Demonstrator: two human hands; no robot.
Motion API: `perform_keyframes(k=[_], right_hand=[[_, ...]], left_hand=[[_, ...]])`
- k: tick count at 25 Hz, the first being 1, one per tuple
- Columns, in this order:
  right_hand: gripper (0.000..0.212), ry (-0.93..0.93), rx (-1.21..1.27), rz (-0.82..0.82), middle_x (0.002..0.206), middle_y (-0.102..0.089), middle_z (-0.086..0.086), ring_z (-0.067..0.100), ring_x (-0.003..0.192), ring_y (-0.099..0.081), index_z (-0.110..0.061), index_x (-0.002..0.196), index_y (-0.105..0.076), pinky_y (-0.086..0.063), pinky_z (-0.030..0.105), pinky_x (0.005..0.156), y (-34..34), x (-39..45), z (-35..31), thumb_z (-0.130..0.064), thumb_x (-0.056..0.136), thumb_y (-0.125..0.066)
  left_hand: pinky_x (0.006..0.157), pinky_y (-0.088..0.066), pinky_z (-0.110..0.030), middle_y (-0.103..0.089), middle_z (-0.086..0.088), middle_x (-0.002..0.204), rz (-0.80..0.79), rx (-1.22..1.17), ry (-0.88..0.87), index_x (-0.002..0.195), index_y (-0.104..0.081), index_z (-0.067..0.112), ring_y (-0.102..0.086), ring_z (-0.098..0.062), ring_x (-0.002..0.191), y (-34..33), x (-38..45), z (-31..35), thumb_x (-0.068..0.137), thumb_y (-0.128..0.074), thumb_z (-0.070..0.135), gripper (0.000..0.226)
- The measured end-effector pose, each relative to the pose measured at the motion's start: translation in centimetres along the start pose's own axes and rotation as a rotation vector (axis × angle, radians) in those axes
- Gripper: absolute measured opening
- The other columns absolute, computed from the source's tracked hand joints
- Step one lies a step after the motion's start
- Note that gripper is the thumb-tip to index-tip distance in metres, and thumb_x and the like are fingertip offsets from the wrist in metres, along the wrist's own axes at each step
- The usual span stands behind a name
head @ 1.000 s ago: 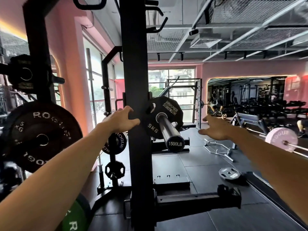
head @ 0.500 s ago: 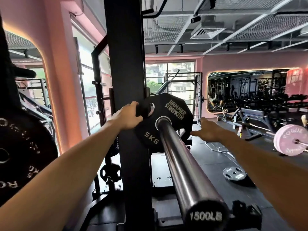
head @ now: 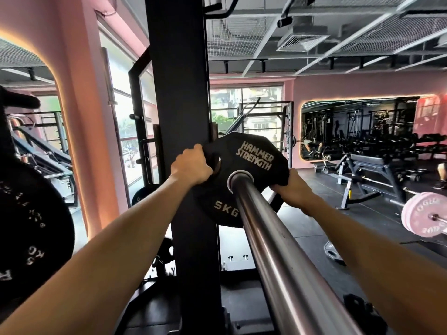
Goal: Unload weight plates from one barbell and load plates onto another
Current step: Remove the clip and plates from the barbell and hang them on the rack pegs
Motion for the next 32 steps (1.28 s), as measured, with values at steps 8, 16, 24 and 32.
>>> perform_keyframes(k=[8,16,24,32], right_hand=[[0.033,0.053,-0.299,0.068,0.097,-0.064,0.009,0.033,0.095,-0.061,-0.014,0.107,-0.054,-0.048,0.036,0.076,4.0,-4.8,-3.1,-0.023,0.077,-0.064],[0.032,0.073,-0.245,0.044,0.097,-0.067,0.009,0.035,0.088,-0.065,-0.019,0.106,-0.053,-0.056,0.047,0.079,8.7,-17.0,-5.3,-0.021,0.075,-0.061],[0.03,0.159,-0.276,0.003,0.099,-0.064,0.012,0.036,0.084,-0.066,-0.015,0.105,-0.052,-0.058,0.05,0.071,14.5,-29.1,-9.0,-0.013,0.076,-0.059],[0.026,0.171,-0.296,-0.062,0.091,-0.066,0.011,0.034,0.075,-0.066,-0.015,0.099,-0.054,-0.058,0.048,0.072,13.7,-36.0,-12.7,-0.017,0.074,-0.062]], left_hand=[[0.077,-0.051,-0.039,-0.067,-0.016,0.1,0.082,-0.195,0.089,0.099,-0.068,0.007,-0.062,-0.039,0.094,2.2,-6.9,-0.7,0.082,-0.057,0.053,0.051],[0.068,-0.046,-0.033,-0.058,-0.009,0.075,0.15,-0.174,0.04,0.076,-0.061,0.011,-0.058,-0.034,0.078,9.2,-18.7,1.9,0.087,-0.054,0.048,0.04],[0.067,-0.051,-0.033,-0.062,-0.012,0.079,0.147,-0.163,0.073,0.074,-0.064,0.009,-0.065,-0.035,0.079,16.6,-31.6,4.0,0.087,-0.058,0.042,0.036],[0.068,-0.05,-0.034,-0.061,-0.007,0.083,0.148,-0.089,0.13,0.09,-0.068,0.005,-0.064,-0.033,0.082,23.0,-38.4,2.0,0.087,-0.057,0.044,0.04]])
Point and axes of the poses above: each hand's wrist, its own x-axis towards the middle knuckle, its own y-axis out of the back of the hand, z = x × y, the point moved 2 cm from there along x, towards the middle knuckle
